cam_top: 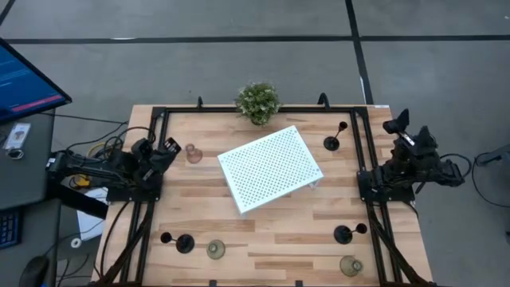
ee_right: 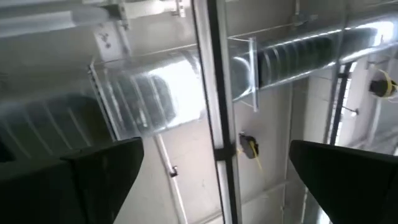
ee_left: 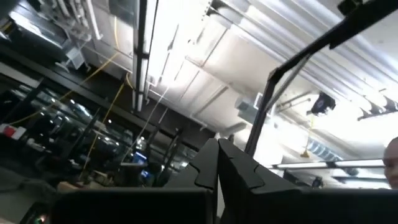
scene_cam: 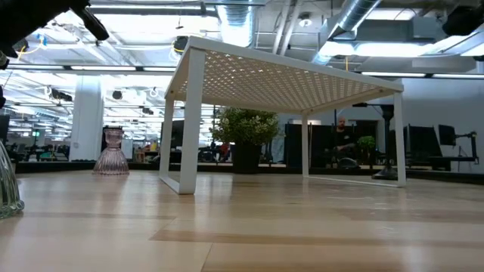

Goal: Pick & Place candle stick holders
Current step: Put the top right black candle holder onto the shelf

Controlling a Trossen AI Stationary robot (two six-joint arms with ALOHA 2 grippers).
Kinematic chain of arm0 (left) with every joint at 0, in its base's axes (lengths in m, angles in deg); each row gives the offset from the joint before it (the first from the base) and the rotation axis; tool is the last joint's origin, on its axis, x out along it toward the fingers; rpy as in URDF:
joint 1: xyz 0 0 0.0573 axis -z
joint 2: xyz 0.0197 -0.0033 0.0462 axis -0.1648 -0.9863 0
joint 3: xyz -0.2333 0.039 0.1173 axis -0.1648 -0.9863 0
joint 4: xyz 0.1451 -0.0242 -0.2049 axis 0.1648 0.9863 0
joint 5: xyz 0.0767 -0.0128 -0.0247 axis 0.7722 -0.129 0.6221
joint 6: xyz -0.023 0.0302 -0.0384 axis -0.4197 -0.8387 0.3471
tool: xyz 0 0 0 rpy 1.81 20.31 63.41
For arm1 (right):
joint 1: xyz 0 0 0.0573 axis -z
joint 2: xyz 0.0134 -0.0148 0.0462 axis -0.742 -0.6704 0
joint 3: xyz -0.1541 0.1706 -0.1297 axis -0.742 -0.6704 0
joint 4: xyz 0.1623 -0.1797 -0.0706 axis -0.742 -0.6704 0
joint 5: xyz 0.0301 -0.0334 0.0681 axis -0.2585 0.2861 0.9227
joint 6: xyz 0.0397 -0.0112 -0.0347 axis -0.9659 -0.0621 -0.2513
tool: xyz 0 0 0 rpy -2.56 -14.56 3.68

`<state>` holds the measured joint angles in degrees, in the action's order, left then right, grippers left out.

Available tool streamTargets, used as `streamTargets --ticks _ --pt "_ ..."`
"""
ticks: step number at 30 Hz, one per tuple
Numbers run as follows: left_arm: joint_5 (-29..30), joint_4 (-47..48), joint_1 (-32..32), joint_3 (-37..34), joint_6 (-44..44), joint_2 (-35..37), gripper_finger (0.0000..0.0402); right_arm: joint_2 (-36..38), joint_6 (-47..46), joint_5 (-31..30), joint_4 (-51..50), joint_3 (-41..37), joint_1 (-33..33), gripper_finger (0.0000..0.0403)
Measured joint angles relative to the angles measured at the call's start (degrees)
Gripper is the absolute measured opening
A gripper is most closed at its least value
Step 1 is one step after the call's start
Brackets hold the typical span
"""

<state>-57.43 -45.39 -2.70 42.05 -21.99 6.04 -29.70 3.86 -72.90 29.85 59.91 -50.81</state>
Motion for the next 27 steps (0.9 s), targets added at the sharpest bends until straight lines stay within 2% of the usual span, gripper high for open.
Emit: streamTargets --ticks 4,7,11,15,17,19,24,27 --pt "4.56 -0.35 0.0 0.0 0.03 -0.02 0.001 0.02 -2.21 -2.86 -3.83 0.21 -0.01 0.0395" --pt "9.41 -0.84 0.0 0.0 0.05 -0.02 0.001 0.01 -0.08 -2.79 -12.97 2.25 -0.01 0.0395" --pt "13.56 -1.76 -0.02 0.0 0.05 -0.02 0.001 -0.02 1.08 -6.05 -36.57 10.72 -0.01 0.0395" --pt "16.26 -2.5 -0.01 0.0 0.05 -0.02 0.001 -2.52 0.92 -6.82 -67.36 24.25 -0.01 0.0395" --pt "17.74 -2.61 -0.01 0.0 0.04 -0.02 0.001 -5.0 0.15 -6.41 -77.58 30.26 -0.01 0.0395" --pt "18.36 -2.63 -0.02 0.0 -0.04 -0.02 0.001 -7.5 -1.42 -6.13 -82.29 34.62 -0.01 0.0395" --pt "19.06 -2.72 -0.02 0.0 -0.36 -0.02 0.001 -12.92 -6.68 -2.35 -82.29 40.26 -0.01 0.0395" --pt "19.06 -2.72 -0.02 0.0 -0.36 -0.02 0.001 -14.67 -1.73 1.56 -82.07 42.29 -0.01 0.0395"
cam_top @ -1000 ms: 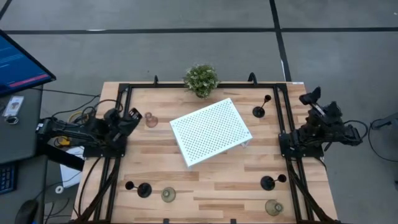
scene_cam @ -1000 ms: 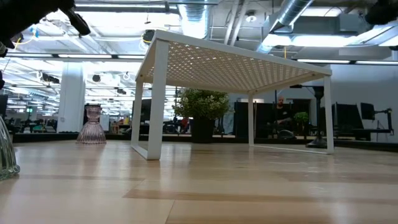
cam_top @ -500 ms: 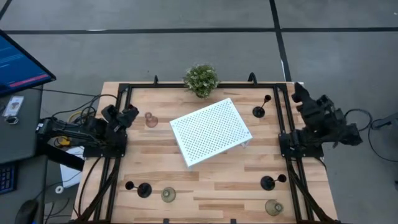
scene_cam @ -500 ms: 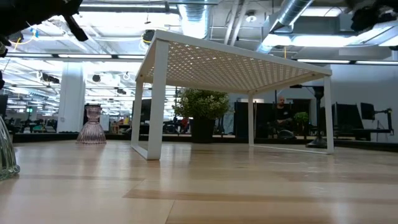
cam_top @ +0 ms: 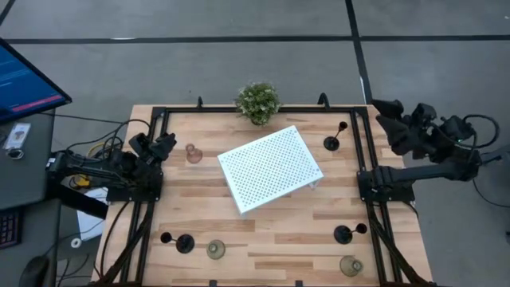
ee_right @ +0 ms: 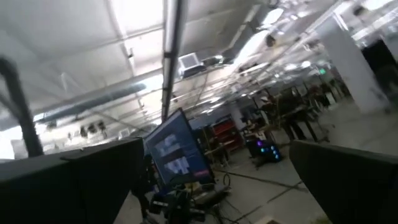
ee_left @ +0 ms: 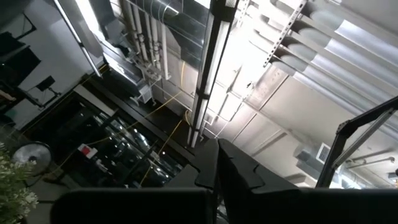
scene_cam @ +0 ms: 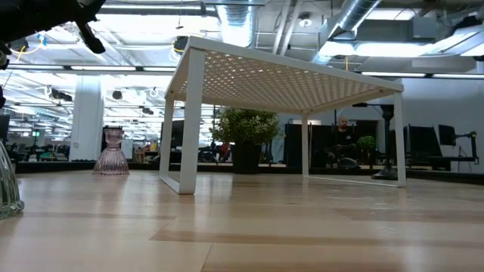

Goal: Pick & Place candle stick holders
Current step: Put the top right black candle holder onto the shelf

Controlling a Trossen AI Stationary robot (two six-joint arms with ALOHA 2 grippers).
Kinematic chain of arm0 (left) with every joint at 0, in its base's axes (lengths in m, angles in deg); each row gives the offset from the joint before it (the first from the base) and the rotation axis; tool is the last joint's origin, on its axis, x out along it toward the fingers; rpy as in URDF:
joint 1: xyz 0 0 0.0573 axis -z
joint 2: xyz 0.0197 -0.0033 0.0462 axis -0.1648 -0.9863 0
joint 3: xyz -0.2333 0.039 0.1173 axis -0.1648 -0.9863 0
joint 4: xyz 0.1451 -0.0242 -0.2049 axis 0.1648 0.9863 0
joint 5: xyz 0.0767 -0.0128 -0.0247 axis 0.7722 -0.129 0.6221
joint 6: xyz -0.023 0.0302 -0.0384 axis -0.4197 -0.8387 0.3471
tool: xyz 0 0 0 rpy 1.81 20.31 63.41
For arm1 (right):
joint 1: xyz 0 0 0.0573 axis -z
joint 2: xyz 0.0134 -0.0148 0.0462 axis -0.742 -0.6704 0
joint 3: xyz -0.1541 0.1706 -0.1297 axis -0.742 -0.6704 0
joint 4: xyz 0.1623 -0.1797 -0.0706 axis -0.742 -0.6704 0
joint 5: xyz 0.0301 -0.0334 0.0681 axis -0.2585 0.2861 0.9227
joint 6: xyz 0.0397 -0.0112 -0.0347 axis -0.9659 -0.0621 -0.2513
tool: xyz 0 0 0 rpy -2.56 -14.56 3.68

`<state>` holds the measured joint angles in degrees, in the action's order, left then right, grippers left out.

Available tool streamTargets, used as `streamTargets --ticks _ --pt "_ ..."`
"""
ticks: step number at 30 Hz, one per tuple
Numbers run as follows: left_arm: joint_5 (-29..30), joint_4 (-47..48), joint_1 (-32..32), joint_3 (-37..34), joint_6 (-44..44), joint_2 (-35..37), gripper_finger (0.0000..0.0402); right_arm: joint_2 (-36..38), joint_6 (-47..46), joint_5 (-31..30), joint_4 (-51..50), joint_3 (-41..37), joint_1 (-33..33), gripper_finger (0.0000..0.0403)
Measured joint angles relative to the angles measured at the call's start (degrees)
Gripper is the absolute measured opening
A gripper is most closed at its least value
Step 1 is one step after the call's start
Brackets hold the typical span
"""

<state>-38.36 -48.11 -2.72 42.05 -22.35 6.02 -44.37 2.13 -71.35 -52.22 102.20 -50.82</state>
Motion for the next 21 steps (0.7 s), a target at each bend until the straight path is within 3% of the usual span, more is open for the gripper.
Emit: streamTargets --ticks 5,8,13,21 --pt "0.53 0.0 0.02 0.0 0.0 0.0 0.001 -1.66 1.05 0.9 -0.15 1.91 0.0 0.0395" --pt "0.83 -0.01 0.01 0.0 0.07 0.0 0.001 -2.97 3.22 -1.87 -3.62 5.16 0.02 0.0394" --pt "0.83 -0.09 0.01 0.0 0.2 0.0 0.001 -8.71 -0.64 -13.7 -29.25 18.85 0.02 0.0389" --pt "1.81 -0.13 0.01 0.0 0.18 0.0 0.001 -24.5 -14.43 -24.12 -64.67 35.48 0.11 0.0389"
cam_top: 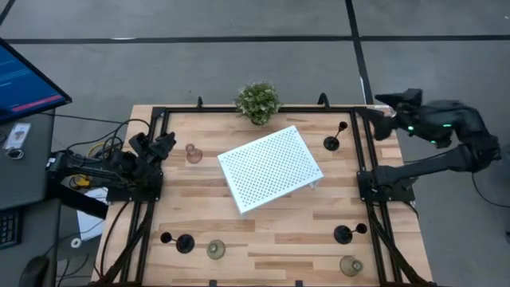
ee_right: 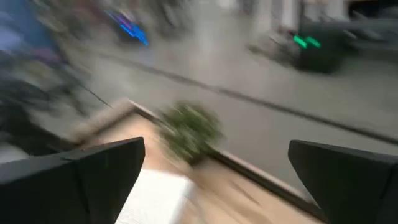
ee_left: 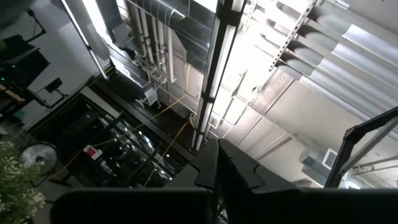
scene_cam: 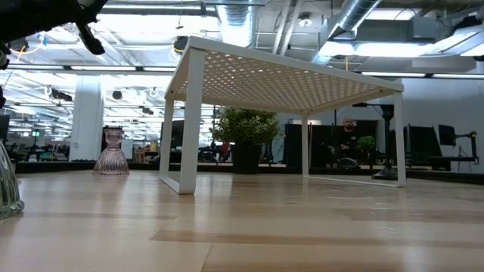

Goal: Pick & Place candle stick holders
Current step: Put the top right black candle holder onto the shelf

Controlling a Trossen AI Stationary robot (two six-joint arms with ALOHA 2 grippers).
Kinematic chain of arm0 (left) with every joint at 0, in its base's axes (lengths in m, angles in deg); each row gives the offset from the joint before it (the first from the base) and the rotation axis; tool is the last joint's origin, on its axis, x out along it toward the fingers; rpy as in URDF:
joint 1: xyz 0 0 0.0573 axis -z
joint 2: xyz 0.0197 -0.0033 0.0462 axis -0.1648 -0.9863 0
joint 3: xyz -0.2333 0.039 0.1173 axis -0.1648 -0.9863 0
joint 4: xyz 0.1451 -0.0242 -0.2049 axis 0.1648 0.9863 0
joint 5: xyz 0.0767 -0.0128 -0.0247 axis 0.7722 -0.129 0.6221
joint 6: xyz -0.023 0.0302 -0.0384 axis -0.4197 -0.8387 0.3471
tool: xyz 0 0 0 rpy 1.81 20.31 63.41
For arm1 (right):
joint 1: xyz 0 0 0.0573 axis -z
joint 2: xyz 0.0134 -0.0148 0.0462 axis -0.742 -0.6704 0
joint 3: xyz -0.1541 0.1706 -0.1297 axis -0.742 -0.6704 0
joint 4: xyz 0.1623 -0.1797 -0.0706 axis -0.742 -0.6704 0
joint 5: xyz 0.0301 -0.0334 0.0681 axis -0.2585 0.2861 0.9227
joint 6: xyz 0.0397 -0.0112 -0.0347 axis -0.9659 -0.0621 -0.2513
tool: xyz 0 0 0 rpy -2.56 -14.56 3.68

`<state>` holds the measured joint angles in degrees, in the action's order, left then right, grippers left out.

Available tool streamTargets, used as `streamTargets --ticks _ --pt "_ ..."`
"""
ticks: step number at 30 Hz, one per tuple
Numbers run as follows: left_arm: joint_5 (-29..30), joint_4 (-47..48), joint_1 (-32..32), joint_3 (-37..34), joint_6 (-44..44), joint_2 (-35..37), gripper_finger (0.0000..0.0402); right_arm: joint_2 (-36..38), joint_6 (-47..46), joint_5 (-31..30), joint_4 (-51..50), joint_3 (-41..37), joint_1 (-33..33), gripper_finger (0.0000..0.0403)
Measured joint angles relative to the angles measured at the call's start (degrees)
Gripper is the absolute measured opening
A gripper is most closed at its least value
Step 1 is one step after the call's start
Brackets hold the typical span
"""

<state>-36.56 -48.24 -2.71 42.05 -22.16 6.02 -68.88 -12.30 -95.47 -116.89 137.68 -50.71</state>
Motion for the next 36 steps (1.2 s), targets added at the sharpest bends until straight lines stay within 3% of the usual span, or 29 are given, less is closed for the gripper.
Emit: streamTargets --ticks 3,10,17,27,36 --pt "0.31 0.0 0.0 0.0 -0.16 0.0 0.001 -4.46 -9.29 -4.44 -10.49 1.2 0.72 0.0386" --pt "1.4 0.0 0.01 0.0 -0.18 0.0 0.001 -10.64 -28.65 -3.53 -25.82 1.18 5.77 0.038" --pt "3.31 -0.02 -0.01 0.0 -0.2 0.0 0.001 -11.77 -32.71 2.56 -25.69 -2.31 10.22 0.0379" --pt "3.31 -0.02 0.01 0.0 -0.18 0.0 0.001 -12.03 -36.43 10.66 -19.28 -17.57 12.22 0.0379" --pt "3.31 -0.02 0.01 0.0 -0.16 0.0 0.001 -10.83 -39.98 12.39 -9.79 -30.82 11.79 0.0379"
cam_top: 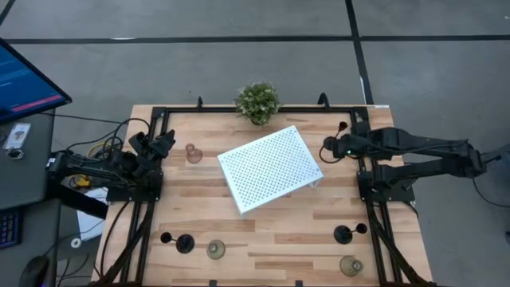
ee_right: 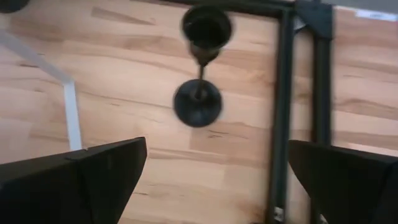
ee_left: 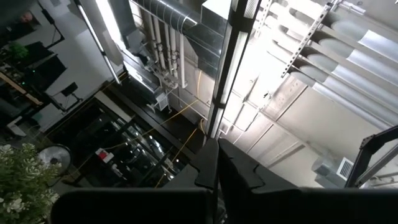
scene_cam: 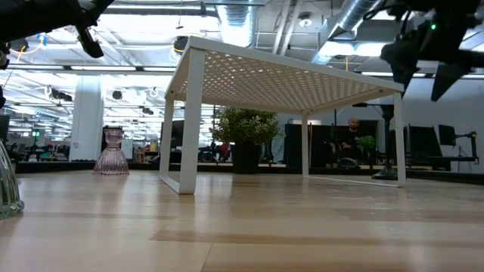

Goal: Pick & Place candle stick holders
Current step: Put the top right black candle holder onto the shelf

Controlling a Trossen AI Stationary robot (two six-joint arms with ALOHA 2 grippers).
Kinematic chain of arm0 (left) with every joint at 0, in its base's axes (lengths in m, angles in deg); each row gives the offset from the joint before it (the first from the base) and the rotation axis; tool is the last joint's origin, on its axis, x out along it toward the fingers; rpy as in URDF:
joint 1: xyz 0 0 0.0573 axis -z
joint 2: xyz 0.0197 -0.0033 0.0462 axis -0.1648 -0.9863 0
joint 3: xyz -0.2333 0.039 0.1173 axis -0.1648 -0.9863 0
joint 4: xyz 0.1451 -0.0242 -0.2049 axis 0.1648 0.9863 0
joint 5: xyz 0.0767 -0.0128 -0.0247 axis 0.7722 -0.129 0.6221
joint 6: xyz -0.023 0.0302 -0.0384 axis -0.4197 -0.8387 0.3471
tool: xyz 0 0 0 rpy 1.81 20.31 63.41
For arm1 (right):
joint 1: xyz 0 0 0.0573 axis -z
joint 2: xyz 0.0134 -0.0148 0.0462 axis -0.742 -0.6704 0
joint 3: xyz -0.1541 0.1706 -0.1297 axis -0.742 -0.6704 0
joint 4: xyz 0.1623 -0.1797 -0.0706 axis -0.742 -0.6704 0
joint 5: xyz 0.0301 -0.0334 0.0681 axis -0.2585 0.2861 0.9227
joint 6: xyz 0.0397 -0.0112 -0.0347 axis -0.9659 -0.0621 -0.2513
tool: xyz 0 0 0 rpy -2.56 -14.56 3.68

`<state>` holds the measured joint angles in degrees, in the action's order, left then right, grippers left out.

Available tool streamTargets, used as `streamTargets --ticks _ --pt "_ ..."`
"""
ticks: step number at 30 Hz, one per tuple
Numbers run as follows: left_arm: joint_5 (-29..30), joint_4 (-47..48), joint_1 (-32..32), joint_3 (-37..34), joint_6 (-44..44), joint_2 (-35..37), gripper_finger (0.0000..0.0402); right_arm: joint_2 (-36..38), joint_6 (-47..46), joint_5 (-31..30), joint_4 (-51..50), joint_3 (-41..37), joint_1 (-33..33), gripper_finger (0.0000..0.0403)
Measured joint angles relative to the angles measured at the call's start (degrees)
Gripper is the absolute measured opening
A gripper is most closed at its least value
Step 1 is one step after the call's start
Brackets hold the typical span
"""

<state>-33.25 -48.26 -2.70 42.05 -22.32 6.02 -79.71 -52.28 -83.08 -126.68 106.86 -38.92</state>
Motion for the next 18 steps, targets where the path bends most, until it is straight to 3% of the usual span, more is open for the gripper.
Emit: streamTargets --ticks 6,9,18 --pt "0.0 0.0 0.0 0.0 0.0 0.0 0.001 0.47 1.15 0.69 7.9 -7.44 0.08 0.0379" --pt "0.0 -0.02 0.0 0.0 0.0 0.0 0.001 0.52 1.5 -2.05 10.34 -10.43 0.48 0.0379" --pt "2.81 -0.04 -0.01 0.0 0.0 0.0 0.001 0.45 11.75 -4.22 20.6 -15.01 4.14 0.0379"
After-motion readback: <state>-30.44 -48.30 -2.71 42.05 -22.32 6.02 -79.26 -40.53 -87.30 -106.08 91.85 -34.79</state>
